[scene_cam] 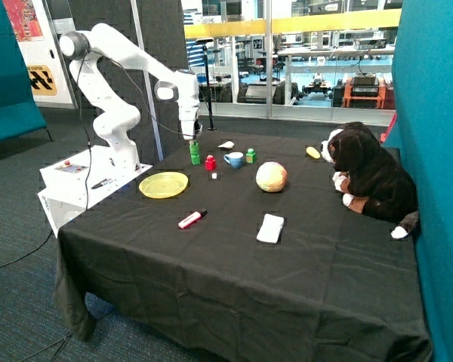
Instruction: Stack green blocks
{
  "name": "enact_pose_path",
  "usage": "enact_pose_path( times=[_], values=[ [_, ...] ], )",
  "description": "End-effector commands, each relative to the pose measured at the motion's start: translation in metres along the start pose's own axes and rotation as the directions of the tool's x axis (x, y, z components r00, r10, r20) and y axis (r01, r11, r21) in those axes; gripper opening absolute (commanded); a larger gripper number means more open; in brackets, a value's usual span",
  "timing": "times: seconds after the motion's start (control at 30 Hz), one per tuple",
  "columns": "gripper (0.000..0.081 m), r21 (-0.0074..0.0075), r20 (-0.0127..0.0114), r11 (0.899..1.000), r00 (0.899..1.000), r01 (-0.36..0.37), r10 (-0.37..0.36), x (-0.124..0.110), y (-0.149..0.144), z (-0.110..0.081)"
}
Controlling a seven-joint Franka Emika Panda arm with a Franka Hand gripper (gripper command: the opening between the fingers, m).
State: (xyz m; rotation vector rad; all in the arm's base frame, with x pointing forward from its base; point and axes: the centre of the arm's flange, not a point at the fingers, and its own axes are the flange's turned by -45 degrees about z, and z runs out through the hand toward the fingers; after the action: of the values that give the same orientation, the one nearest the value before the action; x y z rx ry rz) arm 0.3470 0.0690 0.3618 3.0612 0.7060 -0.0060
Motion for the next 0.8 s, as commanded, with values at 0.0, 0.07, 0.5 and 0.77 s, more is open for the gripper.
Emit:
enact_pose_path(
  times=[0.0, 0.07, 0.5, 0.77],
  values=[
    [0.0000, -0.0008, -0.0037, 1.000, 1.000, -0.002, 0.002, -0.004, -0.001, 0.000],
    [0.0000, -0.0008, -0.0037, 1.000, 1.000, -0.006, 0.006, -0.004, 0.000, 0.001],
    [0.0000, -0.0008, -0.0037, 1.000, 1.000, -0.017, 0.017, -0.003, 0.005, 0.010],
    [0.0000, -0.0008, -0.0037, 1.000, 1.000, -0.017, 0.017, 0.000, 0.005, 0.012]
  ],
)
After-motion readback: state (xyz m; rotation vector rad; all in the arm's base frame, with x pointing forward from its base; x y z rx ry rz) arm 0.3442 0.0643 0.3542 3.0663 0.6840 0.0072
